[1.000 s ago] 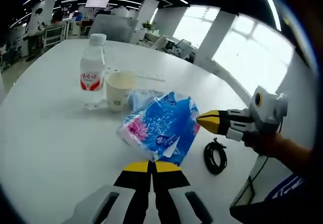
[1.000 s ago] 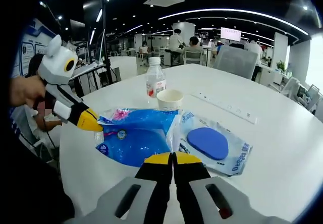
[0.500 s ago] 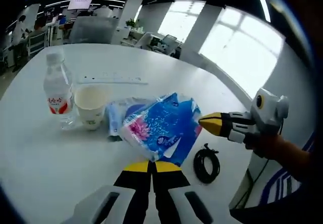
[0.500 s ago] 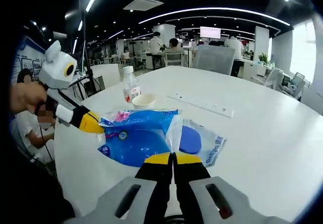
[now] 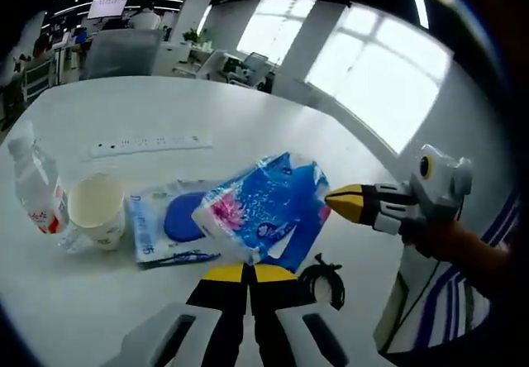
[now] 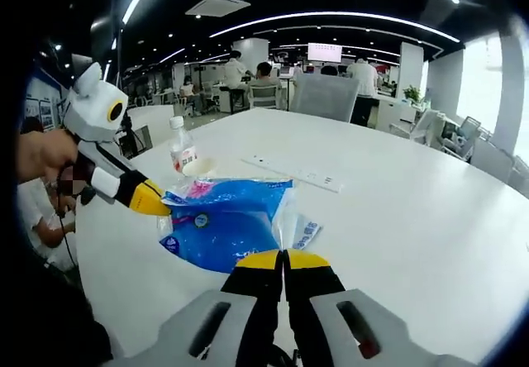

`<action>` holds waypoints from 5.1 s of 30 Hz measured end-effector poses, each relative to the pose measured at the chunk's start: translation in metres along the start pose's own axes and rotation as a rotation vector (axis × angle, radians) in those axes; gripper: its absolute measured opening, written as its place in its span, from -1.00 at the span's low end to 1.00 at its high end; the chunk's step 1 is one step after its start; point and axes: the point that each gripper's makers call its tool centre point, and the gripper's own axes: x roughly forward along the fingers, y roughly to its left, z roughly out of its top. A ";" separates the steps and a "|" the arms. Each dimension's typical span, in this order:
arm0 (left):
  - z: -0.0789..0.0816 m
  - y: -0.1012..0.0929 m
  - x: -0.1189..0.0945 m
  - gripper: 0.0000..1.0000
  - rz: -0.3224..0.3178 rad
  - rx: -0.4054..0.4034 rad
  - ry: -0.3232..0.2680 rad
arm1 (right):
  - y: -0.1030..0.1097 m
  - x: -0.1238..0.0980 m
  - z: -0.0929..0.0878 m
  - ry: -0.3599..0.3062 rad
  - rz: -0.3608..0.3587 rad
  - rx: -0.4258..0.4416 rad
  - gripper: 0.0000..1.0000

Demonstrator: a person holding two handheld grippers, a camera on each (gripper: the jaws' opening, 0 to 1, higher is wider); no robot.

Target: Arrange the tabletop items into an orderly group along one side of the table until the central work area is clear of visible clutter.

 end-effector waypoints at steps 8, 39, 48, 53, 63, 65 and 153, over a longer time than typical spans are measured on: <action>0.012 -0.011 0.019 -1.00 -0.024 0.030 0.023 | -0.026 -0.004 -0.005 0.009 -0.032 0.026 -1.00; 0.054 -0.044 0.088 -1.00 -0.098 0.100 0.052 | -0.103 -0.006 -0.017 0.025 -0.150 0.108 -1.00; 0.051 -0.042 0.115 -1.00 -0.099 0.103 0.081 | -0.115 0.004 -0.040 0.064 -0.178 0.126 -1.00; 0.048 -0.043 0.129 -1.00 -0.099 0.101 0.096 | -0.124 0.010 -0.051 0.082 -0.203 0.145 -1.00; 0.040 -0.046 0.149 -1.00 -0.110 0.110 0.133 | -0.132 0.016 -0.069 0.133 -0.238 0.159 -1.00; 0.038 -0.044 0.154 -1.00 -0.108 0.108 0.145 | -0.133 0.022 -0.077 0.148 -0.241 0.163 -1.00; -0.049 -0.087 0.099 -0.48 -0.239 0.371 0.167 | -0.010 -0.063 -0.129 0.188 -0.145 0.183 -0.29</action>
